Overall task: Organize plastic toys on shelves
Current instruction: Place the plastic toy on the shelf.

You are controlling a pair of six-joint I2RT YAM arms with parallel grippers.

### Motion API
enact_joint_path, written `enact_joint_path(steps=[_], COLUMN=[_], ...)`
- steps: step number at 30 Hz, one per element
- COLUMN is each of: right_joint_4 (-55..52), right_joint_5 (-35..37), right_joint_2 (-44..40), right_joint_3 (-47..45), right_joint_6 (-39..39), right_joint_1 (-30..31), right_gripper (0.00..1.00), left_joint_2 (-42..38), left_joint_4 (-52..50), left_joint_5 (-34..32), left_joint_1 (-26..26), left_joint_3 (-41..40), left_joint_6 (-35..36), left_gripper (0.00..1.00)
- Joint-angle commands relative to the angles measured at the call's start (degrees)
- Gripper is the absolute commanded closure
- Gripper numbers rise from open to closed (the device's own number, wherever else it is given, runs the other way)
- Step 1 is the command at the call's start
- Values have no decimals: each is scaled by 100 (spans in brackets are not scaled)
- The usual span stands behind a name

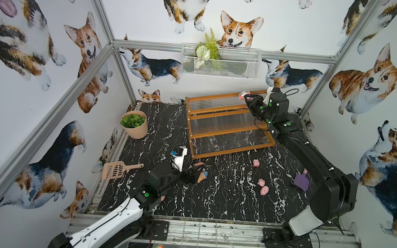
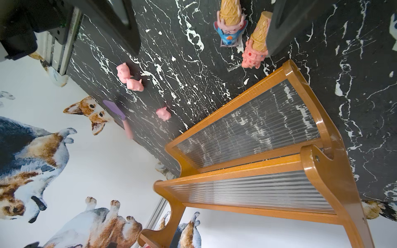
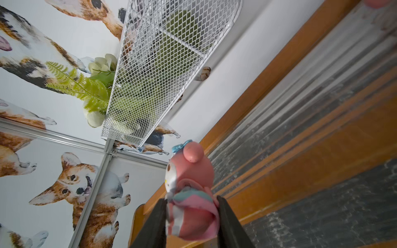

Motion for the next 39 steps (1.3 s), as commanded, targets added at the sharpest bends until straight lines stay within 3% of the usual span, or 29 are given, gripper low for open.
enact_joint_path(steps=[1, 9, 27, 39], right_joint_4=[-1185, -1623, -1936, -2050], right_joint_5=[833, 1206, 894, 903], right_joint_2=[269, 579, 1237, 793], right_joint_3=[580, 1010, 1805, 1581], right_joint_6=[90, 273, 697, 557], right_joint_1=[78, 305, 346, 282], right_gripper=[65, 62, 52, 27], left_joint_2=[-32, -68, -154, -209], left_joint_4=[46, 57, 24, 22], left_joint_5=[-29, -39, -98, -116], left_joint_1=[17, 14, 14, 10], left_joint_3=[-21, -55, -89, -93], left_joint_6=[121, 147, 139, 147], left_gripper=[5, 5, 5, 5])
